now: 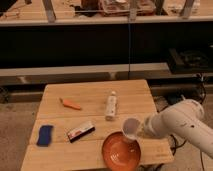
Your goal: Place the ceramic cup in the ceramic bowl
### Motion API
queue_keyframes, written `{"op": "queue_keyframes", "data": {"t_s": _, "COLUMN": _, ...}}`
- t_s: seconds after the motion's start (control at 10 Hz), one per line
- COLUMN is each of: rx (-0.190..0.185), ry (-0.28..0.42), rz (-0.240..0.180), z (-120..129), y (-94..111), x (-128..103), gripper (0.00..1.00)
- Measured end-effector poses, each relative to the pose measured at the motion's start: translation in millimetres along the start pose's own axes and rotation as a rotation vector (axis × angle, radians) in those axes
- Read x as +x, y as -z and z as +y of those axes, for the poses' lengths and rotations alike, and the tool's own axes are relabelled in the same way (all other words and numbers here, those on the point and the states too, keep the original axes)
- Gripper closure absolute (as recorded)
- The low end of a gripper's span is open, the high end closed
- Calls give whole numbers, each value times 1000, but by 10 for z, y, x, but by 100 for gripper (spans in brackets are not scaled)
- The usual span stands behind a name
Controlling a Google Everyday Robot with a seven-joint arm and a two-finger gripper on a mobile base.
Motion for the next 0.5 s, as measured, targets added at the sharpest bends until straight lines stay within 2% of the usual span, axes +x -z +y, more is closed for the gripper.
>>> {"op": "queue_keyframes", "data": {"t_s": 0.5, "rx": -7, "ry": 7, "rz": -9, "z": 41, "y": -103, "x": 8, "gripper": 84}}
